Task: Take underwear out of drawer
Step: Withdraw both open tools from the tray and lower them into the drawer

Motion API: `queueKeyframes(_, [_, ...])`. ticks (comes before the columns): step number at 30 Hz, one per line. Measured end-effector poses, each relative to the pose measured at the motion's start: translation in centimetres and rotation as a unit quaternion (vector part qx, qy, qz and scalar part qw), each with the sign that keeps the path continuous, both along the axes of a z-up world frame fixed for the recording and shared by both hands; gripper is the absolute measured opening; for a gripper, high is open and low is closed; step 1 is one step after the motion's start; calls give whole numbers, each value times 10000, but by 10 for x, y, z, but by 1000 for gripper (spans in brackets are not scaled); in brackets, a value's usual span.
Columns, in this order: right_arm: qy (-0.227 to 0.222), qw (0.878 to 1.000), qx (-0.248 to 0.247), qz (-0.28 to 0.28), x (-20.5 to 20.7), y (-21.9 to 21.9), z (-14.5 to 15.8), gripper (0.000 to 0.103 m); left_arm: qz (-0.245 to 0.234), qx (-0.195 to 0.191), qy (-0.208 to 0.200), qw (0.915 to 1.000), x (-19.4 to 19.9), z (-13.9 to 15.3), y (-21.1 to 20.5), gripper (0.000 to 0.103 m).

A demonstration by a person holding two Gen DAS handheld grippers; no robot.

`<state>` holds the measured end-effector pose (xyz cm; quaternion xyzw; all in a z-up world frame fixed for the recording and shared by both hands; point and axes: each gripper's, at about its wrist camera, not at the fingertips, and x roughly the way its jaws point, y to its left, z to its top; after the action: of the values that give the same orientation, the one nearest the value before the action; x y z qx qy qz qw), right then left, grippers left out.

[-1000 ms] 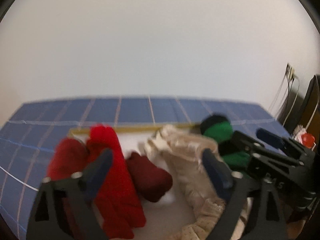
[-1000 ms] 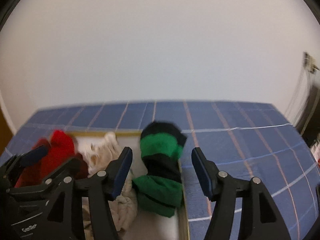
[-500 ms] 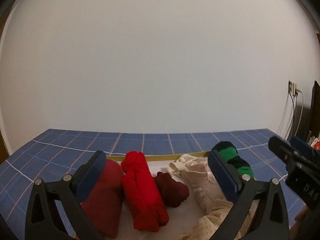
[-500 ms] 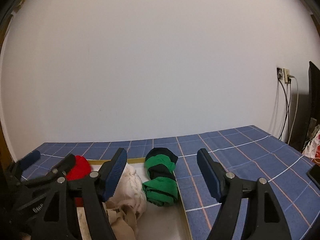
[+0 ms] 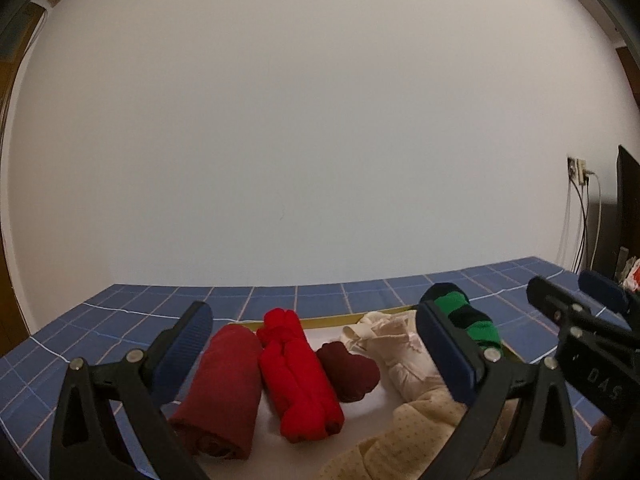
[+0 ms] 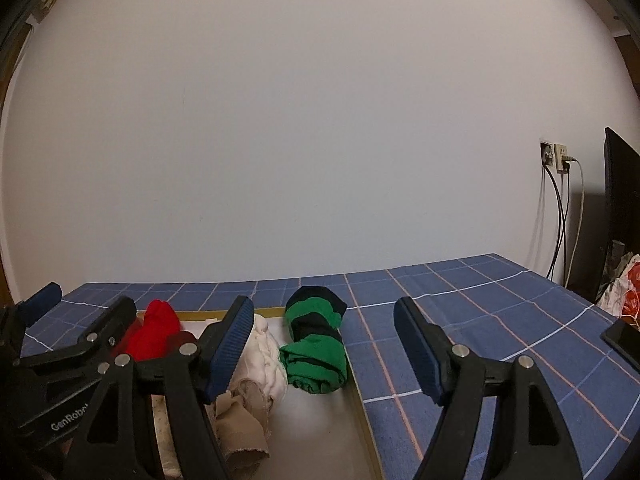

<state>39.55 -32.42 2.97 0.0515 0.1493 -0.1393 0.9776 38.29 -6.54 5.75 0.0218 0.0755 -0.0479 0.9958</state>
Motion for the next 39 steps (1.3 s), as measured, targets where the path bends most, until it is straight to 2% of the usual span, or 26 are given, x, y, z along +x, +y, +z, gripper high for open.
queueKeyframes(2, [52, 10000, 38, 29, -1, 1, -1, 74, 91, -143, 79, 9998, 2, -1, 7, 103])
queueKeyframes(6, [62, 9999, 42, 98, -6, 6, -2, 74, 159, -548, 623, 9964, 11, -7, 22, 103])
queueKeyframes(9, [119, 9998, 7, 171, -11, 12, -2, 74, 258, -694, 557, 9957, 2, -7, 29, 103])
queueKeyframes(14, [44, 9998, -62, 199, -27, 18, 0, 74, 140, -536, 605, 9966, -16, -9, 24, 103])
queueKeyframes(20, [163, 9995, 33, 254, -44, 18, 1, 74, 31, -370, 543, 9978, -47, -9, 20, 103])
queueKeyframes(31, [418, 9987, 62, 268, -97, 35, -2, 74, -230, -540, 1137, 9918, -102, -23, 37, 103])
queueKeyframes(39, [656, 9970, 162, 364, -139, 43, -5, 74, -138, -302, 1512, 9879, -136, -44, 47, 103])
